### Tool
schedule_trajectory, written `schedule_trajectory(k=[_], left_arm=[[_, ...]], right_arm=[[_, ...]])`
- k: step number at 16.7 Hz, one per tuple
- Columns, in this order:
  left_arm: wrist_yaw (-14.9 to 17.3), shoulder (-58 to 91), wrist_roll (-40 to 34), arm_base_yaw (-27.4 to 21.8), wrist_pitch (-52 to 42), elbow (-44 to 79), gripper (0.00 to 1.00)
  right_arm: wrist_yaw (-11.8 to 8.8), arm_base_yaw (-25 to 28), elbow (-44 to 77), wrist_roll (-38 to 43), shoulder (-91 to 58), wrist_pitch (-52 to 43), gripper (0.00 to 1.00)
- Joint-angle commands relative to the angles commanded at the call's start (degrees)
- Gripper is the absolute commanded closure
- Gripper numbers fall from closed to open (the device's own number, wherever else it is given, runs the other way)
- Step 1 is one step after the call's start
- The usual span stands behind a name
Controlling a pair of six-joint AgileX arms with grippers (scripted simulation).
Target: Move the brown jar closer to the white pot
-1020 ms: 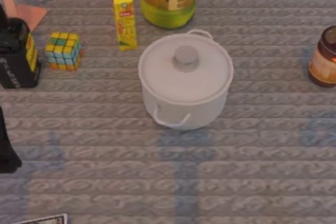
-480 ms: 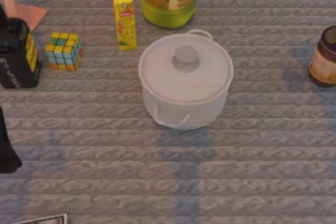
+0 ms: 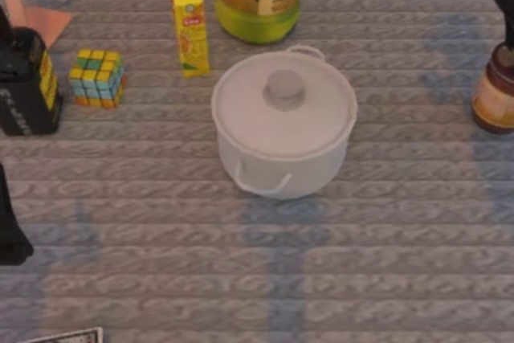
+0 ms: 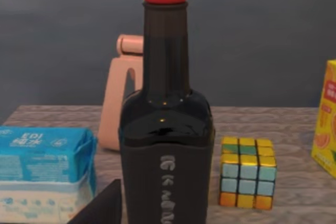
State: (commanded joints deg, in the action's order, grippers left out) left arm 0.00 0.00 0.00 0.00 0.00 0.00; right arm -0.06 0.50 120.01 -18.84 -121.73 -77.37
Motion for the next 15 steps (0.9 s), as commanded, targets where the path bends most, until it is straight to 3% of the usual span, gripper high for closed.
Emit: schedule_trajectory(k=[6, 15], left_arm=[[0.0, 0.0, 0.0, 0.0, 0.0, 0.0, 0.0], [0.0, 0.0, 0.0, 0.0, 0.0, 0.0, 0.0]], right_arm=[[0.4, 0.1, 18.0, -3.3, -17.9, -10.1, 0.0], [0.4, 0.1, 18.7, -3.6, -19.5, -10.0, 0.0]])
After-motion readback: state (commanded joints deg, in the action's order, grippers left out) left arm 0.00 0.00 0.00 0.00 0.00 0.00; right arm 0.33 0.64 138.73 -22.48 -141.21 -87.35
